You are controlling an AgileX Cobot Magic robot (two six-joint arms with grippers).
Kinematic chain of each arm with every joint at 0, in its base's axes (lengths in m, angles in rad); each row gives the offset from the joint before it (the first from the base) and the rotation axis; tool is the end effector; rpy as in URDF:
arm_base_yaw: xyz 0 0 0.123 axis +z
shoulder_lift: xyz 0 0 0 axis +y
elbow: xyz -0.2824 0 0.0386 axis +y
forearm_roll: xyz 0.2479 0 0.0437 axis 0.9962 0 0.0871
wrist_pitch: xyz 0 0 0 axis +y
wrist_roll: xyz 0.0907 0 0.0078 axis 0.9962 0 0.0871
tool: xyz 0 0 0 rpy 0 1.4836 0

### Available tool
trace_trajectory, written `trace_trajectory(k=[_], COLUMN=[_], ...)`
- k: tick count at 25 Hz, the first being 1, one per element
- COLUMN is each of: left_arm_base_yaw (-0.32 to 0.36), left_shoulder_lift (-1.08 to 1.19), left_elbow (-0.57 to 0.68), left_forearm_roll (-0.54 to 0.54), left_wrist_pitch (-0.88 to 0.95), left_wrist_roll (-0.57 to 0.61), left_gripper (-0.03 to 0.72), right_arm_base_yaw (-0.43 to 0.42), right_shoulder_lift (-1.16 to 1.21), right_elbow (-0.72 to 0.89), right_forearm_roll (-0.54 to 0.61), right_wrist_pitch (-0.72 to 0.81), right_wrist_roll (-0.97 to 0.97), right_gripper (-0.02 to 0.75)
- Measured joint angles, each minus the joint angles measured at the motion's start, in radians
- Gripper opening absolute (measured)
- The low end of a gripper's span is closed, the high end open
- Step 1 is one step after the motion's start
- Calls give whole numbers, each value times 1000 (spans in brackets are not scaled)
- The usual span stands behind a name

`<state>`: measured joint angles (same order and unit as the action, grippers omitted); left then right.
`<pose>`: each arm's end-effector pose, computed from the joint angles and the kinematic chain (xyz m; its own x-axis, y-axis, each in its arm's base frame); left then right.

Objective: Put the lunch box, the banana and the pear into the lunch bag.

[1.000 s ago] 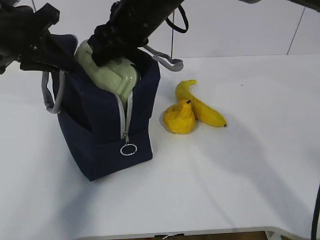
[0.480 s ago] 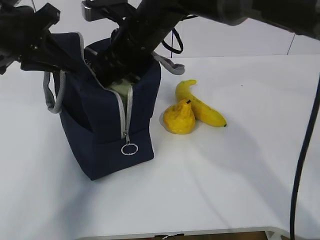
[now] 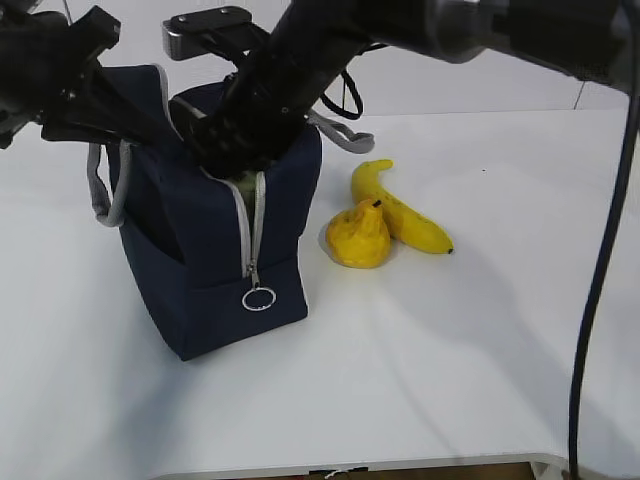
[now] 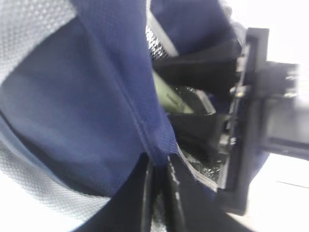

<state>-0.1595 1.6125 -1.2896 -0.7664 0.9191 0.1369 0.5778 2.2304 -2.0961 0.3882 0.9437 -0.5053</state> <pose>0.3284 -0.1037 0.3027 -0.9283 -0.1732 -0.3290 0.0820 0.7678 -0.6354 0.4079 0.2993 0.2619 -0.4803 -0.6160 -0.6244 -0.8264 0.5564 0.0867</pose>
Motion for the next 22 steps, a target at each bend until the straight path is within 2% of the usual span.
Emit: trace_trajectory(k=[22], left_arm_base_yaw=[0], left_shoulder_lift=[0], left_elbow=[0], left_forearm_roll=[11], left_wrist_pitch=[0], left_wrist_roll=[35], left_gripper=[0], right_arm_base_yaw=[0], right_shoulder_lift=[18], right_elbow=[0], right_forearm_roll=[33], right_wrist_pitch=[65], right_wrist_roll=[-41], right_gripper=[430])
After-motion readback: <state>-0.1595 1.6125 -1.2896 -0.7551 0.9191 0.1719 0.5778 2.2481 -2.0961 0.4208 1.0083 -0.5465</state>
